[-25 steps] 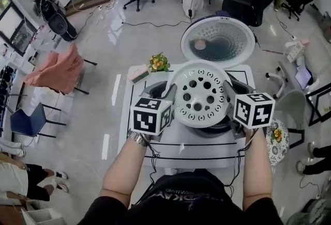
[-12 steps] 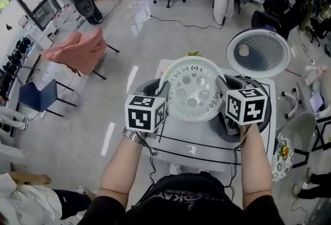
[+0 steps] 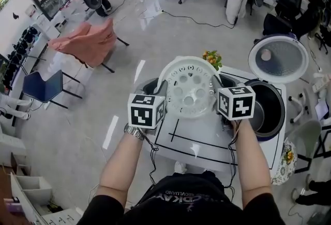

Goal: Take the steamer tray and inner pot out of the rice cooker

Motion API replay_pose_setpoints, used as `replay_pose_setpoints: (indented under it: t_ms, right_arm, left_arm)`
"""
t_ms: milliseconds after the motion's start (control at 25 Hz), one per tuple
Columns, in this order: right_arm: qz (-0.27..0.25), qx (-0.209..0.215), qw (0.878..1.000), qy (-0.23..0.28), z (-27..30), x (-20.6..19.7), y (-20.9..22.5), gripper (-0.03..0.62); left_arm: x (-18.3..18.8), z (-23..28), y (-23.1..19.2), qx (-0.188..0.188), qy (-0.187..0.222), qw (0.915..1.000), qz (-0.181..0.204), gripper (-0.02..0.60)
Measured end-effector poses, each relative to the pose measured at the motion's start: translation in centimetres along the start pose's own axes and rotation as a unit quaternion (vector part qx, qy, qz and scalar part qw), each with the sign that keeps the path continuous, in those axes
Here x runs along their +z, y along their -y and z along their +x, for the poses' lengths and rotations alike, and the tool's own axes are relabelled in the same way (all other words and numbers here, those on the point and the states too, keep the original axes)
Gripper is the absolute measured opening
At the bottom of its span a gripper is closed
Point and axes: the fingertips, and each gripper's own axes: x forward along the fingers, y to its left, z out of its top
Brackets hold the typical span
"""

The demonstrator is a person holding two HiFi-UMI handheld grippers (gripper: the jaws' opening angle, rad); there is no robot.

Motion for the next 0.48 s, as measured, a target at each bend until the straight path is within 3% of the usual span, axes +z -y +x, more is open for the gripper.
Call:
replay_pose_setpoints:
  t_ms: [480]
  right_arm:
    - [0.020,-0.026,0.998,-0.046,7.2,-4.5,-0.5,0.052]
  left_arm:
    - [-4.5,4.8,-4.2,-0.012,-0.020,0.9995,-0.021,0.075]
